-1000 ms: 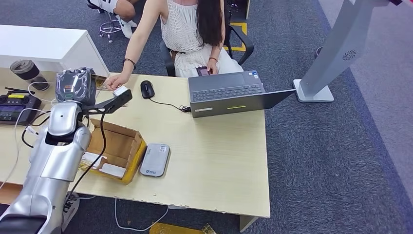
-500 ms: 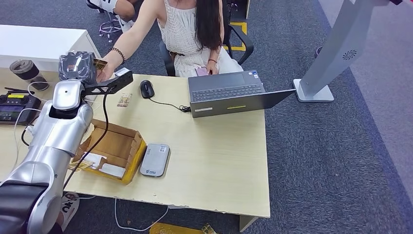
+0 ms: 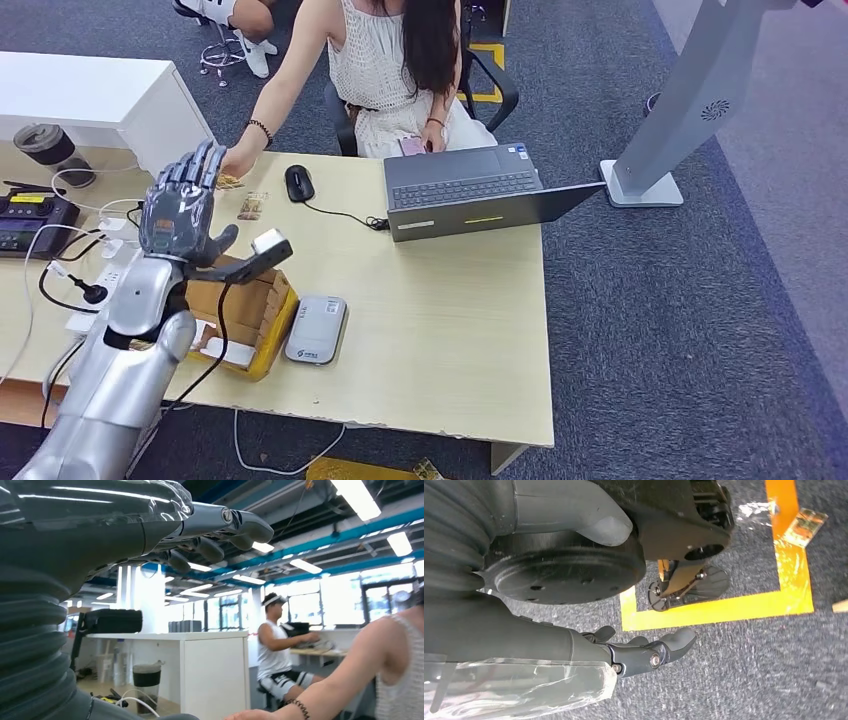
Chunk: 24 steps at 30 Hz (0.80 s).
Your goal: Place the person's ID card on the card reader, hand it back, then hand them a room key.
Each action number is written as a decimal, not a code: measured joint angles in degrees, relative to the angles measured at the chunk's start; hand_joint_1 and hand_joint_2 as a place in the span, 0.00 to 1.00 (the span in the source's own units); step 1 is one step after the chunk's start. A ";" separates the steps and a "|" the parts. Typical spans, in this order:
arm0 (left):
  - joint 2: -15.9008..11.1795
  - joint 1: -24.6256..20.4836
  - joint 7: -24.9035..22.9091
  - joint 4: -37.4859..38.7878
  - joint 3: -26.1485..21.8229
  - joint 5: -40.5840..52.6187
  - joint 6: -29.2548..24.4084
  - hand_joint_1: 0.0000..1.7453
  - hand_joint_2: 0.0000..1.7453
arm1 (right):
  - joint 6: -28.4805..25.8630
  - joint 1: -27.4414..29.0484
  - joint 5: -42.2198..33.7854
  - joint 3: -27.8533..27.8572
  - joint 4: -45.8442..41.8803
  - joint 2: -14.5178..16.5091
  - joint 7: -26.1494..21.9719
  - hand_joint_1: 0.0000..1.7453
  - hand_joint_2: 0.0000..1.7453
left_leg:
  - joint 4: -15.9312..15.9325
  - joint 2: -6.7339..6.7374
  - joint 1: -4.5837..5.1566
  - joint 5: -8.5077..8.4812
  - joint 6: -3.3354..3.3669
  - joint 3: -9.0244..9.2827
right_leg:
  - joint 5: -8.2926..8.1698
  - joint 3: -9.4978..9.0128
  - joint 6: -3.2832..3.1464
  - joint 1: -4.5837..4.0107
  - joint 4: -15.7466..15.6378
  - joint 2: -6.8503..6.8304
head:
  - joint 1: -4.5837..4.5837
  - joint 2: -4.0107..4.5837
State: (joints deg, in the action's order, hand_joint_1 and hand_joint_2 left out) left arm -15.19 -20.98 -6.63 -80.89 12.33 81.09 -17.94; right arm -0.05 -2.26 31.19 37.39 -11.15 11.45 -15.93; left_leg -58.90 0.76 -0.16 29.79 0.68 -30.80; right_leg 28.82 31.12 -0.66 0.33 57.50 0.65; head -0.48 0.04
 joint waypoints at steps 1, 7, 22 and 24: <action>-0.58 4.26 0.71 -4.11 -0.03 0.13 -1.68 0.00 1.00 | -0.02 0.07 -0.26 0.45 0.00 0.01 -0.32 0.00 1.00 | 0.00 0.02 0.00 0.02 0.00 -0.02 | 0.03 0.03 0.00 0.00 0.00 0.02 | 0.00 0.00; -2.19 24.44 4.44 -22.28 -1.33 3.43 -12.55 0.00 1.00 | -0.24 0.15 -2.20 2.95 -0.01 0.08 -2.19 0.00 1.00 | 0.04 0.09 0.00 0.16 -0.01 -0.06 | 0.10 0.05 0.03 0.00 -0.02 0.07 | 0.03 0.00; 12.39 51.11 28.83 -33.63 -12.99 -34.38 -10.22 0.00 1.00 | -2.02 0.20 -3.85 9.25 -0.24 0.45 -3.78 0.00 1.00 | 0.04 -0.23 0.07 0.15 0.06 0.01 | 0.16 -0.06 0.11 0.04 -0.11 -0.30 | -0.01 0.00; 17.94 46.72 36.70 -23.28 -24.20 -41.06 0.74 0.00 1.00 | -2.73 0.13 -3.01 9.61 -0.24 0.50 -3.32 0.00 1.00 | 0.04 -0.26 0.05 0.11 0.07 0.04 | 0.15 -0.13 0.11 0.03 -0.11 -0.34 | -0.13 0.00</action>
State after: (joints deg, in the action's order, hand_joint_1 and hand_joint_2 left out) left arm 2.75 25.74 30.07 -104.17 -11.87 40.03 -17.20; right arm -2.78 -2.13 28.18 46.99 -11.39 11.95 -19.25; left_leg -58.85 0.50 -0.11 29.90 0.75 -30.76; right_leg 28.97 30.99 -0.55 0.36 57.38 0.32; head -0.61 0.04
